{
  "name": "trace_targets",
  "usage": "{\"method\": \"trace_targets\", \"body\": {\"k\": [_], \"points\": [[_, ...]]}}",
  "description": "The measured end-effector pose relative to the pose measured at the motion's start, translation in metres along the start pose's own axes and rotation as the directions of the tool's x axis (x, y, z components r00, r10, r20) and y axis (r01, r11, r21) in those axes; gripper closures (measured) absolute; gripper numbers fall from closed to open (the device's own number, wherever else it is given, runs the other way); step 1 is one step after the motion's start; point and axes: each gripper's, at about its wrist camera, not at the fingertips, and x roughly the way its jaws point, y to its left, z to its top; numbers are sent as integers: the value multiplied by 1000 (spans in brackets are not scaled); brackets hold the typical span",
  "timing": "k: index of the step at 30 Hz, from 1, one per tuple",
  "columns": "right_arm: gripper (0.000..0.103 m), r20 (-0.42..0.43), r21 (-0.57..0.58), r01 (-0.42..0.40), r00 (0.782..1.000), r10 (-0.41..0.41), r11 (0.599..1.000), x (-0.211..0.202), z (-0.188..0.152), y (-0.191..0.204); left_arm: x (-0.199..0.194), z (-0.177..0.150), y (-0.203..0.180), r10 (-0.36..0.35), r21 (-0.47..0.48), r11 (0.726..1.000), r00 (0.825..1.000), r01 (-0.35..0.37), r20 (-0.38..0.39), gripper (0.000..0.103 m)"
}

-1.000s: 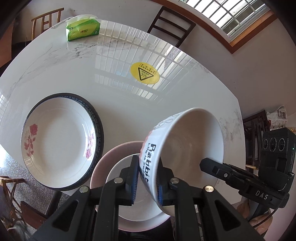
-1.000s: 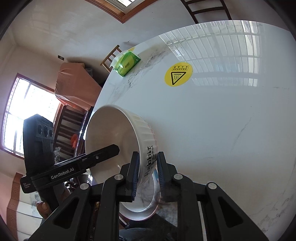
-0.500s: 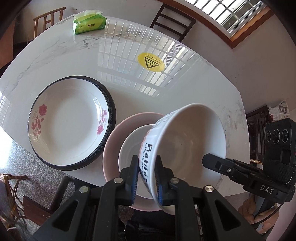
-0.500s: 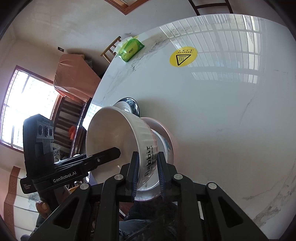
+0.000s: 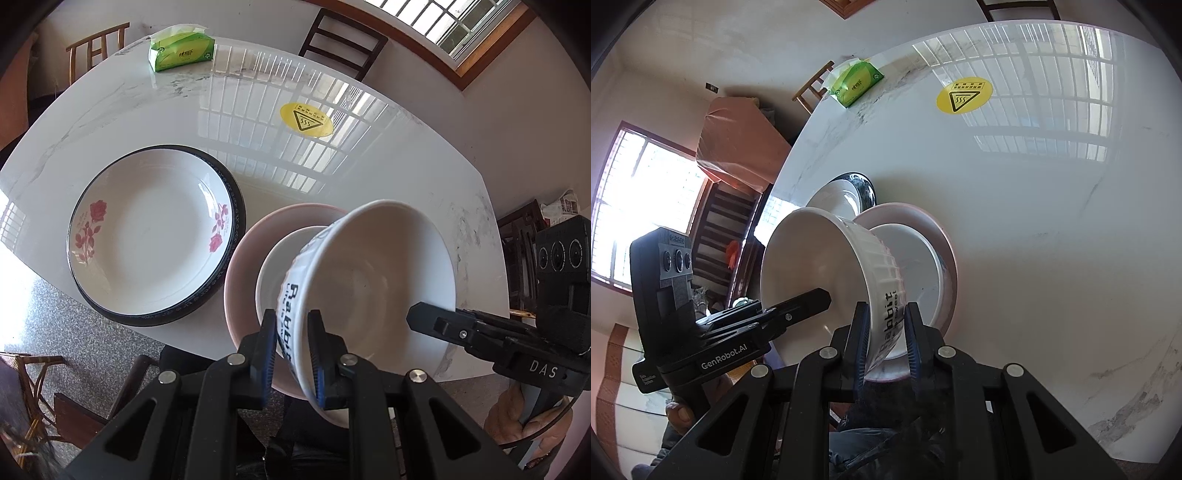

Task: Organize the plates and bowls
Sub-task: 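Carry the pink-banded bowl over the stacked bowls and lower it, then set the Rabbit bowl into the pink bowl and open both grippers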

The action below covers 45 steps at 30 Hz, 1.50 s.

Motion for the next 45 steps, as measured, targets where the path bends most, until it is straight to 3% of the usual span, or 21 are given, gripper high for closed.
{"method": "trace_targets", "body": {"k": [45], "points": [[84,-10,26,6,1000,-5,1000,12,-6,-5,15,-8,-8,47,50,998,999,-46,-22,86]]}}
